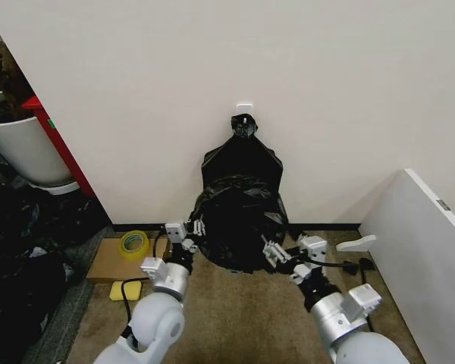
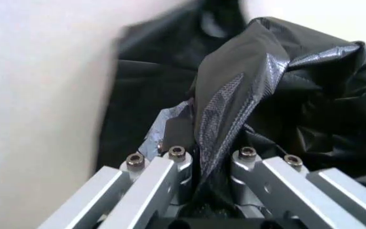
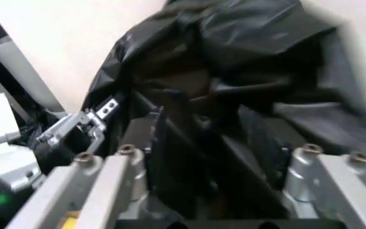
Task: Place the garbage bag over the trash bin.
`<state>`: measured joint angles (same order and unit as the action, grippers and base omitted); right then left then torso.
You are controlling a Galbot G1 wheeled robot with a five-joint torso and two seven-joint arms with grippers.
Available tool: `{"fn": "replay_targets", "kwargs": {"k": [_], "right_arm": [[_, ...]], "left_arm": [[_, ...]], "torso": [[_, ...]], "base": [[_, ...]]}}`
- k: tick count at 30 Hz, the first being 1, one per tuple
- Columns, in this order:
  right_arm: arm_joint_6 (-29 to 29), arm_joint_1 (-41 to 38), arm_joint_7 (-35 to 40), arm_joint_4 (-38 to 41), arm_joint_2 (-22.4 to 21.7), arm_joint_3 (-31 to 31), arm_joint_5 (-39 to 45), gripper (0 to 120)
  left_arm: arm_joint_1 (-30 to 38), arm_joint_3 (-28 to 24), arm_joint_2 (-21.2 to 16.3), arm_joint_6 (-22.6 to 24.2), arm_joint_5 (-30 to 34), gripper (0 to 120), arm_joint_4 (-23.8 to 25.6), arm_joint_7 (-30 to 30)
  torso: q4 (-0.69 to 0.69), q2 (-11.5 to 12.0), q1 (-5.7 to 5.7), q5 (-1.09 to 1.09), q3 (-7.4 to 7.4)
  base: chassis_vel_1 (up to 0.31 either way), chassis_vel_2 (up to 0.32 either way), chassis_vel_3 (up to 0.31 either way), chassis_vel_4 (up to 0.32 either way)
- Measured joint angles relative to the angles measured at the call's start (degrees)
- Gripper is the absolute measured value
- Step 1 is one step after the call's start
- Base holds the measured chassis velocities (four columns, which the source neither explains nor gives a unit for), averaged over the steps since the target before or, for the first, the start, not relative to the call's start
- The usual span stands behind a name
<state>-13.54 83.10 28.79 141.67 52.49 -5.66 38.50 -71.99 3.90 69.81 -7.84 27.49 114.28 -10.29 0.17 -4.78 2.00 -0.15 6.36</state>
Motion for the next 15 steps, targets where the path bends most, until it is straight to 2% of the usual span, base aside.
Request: {"fn": "replay_targets", "kwargs": {"k": [1,3,7,9,11,15], "right_arm": [[-0.5,-1.2,0.2,-0.8,0.3,-0.1,0.6,35],[-0.6,-1.4,0.2,-1.0,0.5,-0.1,0.7,35],[-0.4,-5.0,0.1,-5.4,2.1,0.3,-2.5,12],[-0.3,-5.4,0.1,-5.9,2.3,0.5,-3.1,11],[-0.1,-6.8,0.1,-8.2,2.8,1.3,-6.0,0],[-1.1,-8.1,0.7,-10.5,3.4,2.3,-9.3,0]], "left_arm": [[0.3,-1.1,0.0,-0.5,-0.2,4,-0.6,0.8],[0.4,-1.3,0.0,-0.6,-0.2,4,-0.7,1.0],[1.6,-4.2,0.0,-1.8,-1.9,4,-3.0,2.0],[1.6,-4.4,0.1,-1.9,-2.2,4,-3.2,2.0],[1.6,-4.7,0.4,-2.1,-2.9,4,-3.7,2.1],[1.5,-4.9,0.8,-2.1,-3.4,4,-4.1,2.1]], "torso": [[-0.04,0.0,0.00,0.01,0.00],[-0.04,0.0,0.00,0.02,0.00],[-0.04,0.0,0.00,0.02,0.00],[-0.04,0.0,0.00,0.01,0.00],[-0.04,0.0,0.00,0.01,0.00],[-0.04,0.0,0.00,0.01,0.00]], "base": [[0.000,0.000,0.000,0.000],[0.000,0.000,0.000,0.000],[0.000,0.000,0.000,0.000],[0.000,0.000,0.000,0.000],[0.000,0.000,0.000,0.000],[0.000,0.000,0.000,0.000]]}}
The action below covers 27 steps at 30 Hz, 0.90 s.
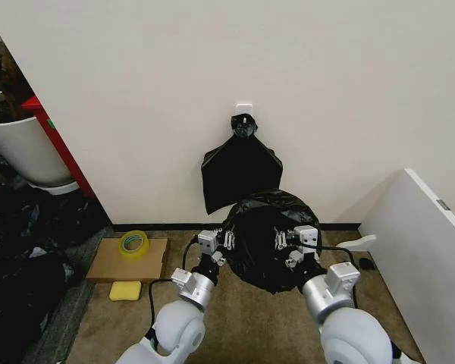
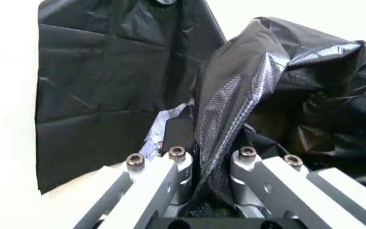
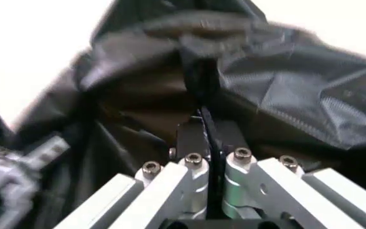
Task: Place the garbage bag over the trash bin.
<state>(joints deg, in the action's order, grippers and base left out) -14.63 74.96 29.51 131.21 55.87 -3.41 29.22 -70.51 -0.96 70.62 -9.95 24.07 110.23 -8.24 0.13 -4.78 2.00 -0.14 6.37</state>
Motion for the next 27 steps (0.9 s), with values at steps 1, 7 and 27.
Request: {"fn": "replay_targets", "kwargs": {"k": [1,7,27], "right_arm": [[-0.7,-0.3,0.3,-0.4,0.1,0.1,-0.4,0],[-6.8,-3.2,4.7,-3.1,0.8,0.8,2.0,0],[-11.7,-14.1,6.3,-16.0,2.3,1.9,4.6,0]], "left_arm": [[0.0,0.0,0.1,0.0,-0.1,4,-0.1,0.0],[-0.4,0.0,-0.1,-0.8,-1.6,4,-0.2,0.8],[-1.8,0.0,-0.9,-3.1,-6.3,4,-1.2,4.3]], "torso": [[0.00,0.0,0.00,0.00,0.00],[0.00,0.0,0.00,-0.01,0.00],[0.00,0.0,0.00,0.00,0.00]], "base": [[0.000,0.000,0.000,0.000],[0.000,0.000,0.000,0.000],[0.000,0.000,0.000,0.000]]}}
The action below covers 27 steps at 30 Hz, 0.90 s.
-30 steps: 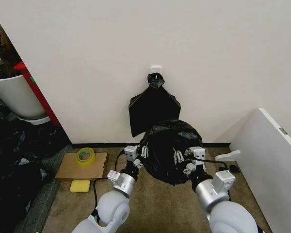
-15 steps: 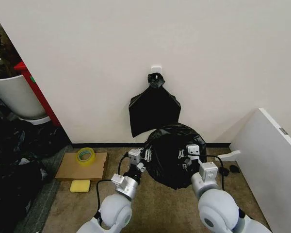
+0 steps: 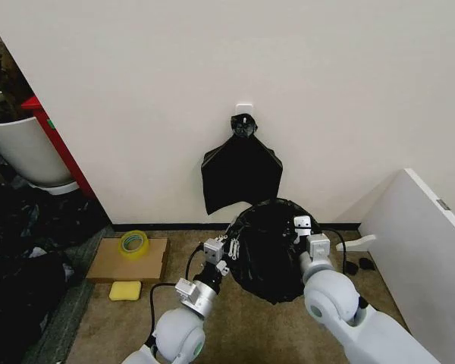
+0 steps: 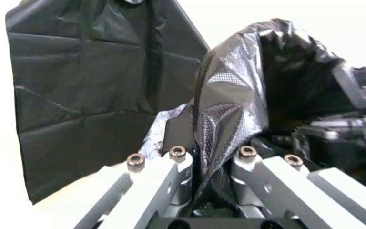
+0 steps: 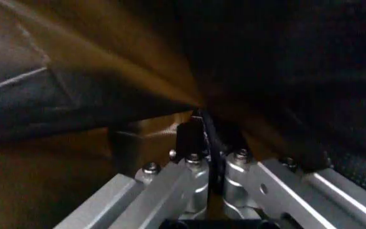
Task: Place the garbage bag over the trash bin.
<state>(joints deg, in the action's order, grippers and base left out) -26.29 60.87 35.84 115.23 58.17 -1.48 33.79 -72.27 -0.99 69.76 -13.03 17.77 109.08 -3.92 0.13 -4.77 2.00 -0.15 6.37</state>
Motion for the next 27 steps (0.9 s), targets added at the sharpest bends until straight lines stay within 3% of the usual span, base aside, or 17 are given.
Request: {"fn": "replay_targets", "kwargs": {"k": [6,12,19,27], "right_arm": [[1.1,-0.8,-1.3,-3.0,0.4,0.2,-3.0,0],[1.2,3.1,-1.7,3.3,-1.7,-0.2,-2.0,0],[-6.4,7.6,2.0,12.9,-3.8,-0.1,6.1,0],[-9.8,5.8,3.7,10.4,-2.2,1.6,10.3,0]], "left_arm": [[0.6,0.2,0.1,-1.7,-3.0,4,-2.1,0.4],[1.6,0.9,0.1,-3.0,-4.1,4,-4.0,0.4],[2.5,0.9,0.5,-5.4,-7.3,4,-6.1,0.4],[2.2,0.6,0.7,-8.3,-7.8,4,-6.3,2.3]], "torso": [[0.00,0.0,0.00,0.01,0.00],[0.01,0.0,0.00,-0.01,0.00],[0.00,0.0,0.00,0.00,0.00],[0.00,0.0,0.00,0.02,0.00]], "base": [[0.000,0.000,0.000,0.000],[0.000,0.000,0.000,0.000],[0.000,0.000,0.000,0.000],[0.000,0.000,0.000,0.000]]}}
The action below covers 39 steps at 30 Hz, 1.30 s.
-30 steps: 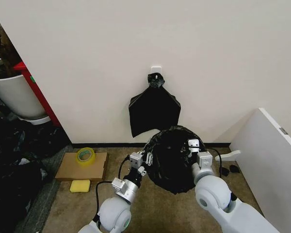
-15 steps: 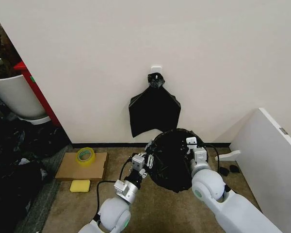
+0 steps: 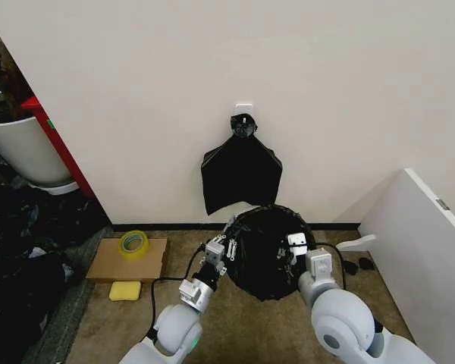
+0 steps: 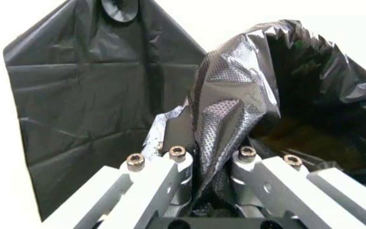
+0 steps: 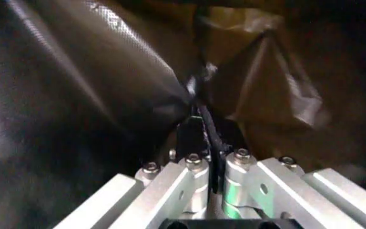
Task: Place the garbage bag over the trash bin.
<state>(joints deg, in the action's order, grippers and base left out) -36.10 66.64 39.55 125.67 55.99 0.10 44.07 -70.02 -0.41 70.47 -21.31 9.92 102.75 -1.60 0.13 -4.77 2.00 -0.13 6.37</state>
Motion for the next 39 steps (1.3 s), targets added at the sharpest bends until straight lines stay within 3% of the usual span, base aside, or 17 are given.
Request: {"fn": "replay_targets", "kwargs": {"k": [5,12,14,25,28,31,35,39], "right_arm": [[-0.9,-3.3,0.5,-3.7,2.0,2.0,-0.1,0],[-0.4,-7.3,0.1,-10.9,4.6,4.6,-6.6,0],[2.7,-8.0,-2.2,-14.4,5.1,5.0,-12.2,0],[16.1,-9.0,-8.9,-23.3,5.8,3.9,-23.5,0],[18.9,-7.3,-9.8,-21.6,4.8,3.6,-25.2,0],[17.3,-5.5,-8.9,-16.9,3.7,3.8,-21.7,0],[9.7,-2.8,-4.5,-7.2,2.2,4.2,-11.1,0],[4.4,-2.5,-1.3,-3.8,1.7,4.0,-4.9,0]], "left_arm": [[-0.4,0.0,-0.2,-1.7,0.2,4,0.8,1.3],[-1.1,0.2,-0.7,-2.3,0.9,4,2.0,2.2],[-1.6,0.3,-0.8,-2.3,0.9,4,2.6,2.4],[-2.6,0.4,-0.5,-2.3,0.9,4,3.2,2.7],[-2.6,0.8,-0.5,-2.3,0.8,4,2.6,2.7],[-2.3,1.1,-0.5,-2.3,0.7,4,2.1,2.6],[-1.9,0.9,-0.6,-2.3,0.7,4,1.2,2.5],[-1.7,0.6,-0.5,-2.3,0.6,4,1.0,2.5]], "torso": [[0.00,0.0,0.00,-0.02,0.00],[0.00,0.0,0.00,-0.02,0.00],[0.00,0.0,0.00,-0.02,0.00],[0.00,0.0,0.00,-0.01,0.00],[0.01,0.0,0.00,-0.02,0.00],[0.01,0.0,0.00,-0.02,-0.01],[0.00,0.0,0.00,-0.02,-0.01],[0.01,0.0,0.00,-0.03,-0.01]], "base": [[0.000,0.000,0.000,0.000],[0.000,0.000,0.000,0.000],[0.000,0.000,0.000,0.000],[0.000,0.000,0.000,0.000],[0.000,0.000,0.000,0.000],[0.000,0.000,0.000,0.000],[0.000,0.000,0.000,0.000],[0.000,0.000,0.000,0.000]]}}
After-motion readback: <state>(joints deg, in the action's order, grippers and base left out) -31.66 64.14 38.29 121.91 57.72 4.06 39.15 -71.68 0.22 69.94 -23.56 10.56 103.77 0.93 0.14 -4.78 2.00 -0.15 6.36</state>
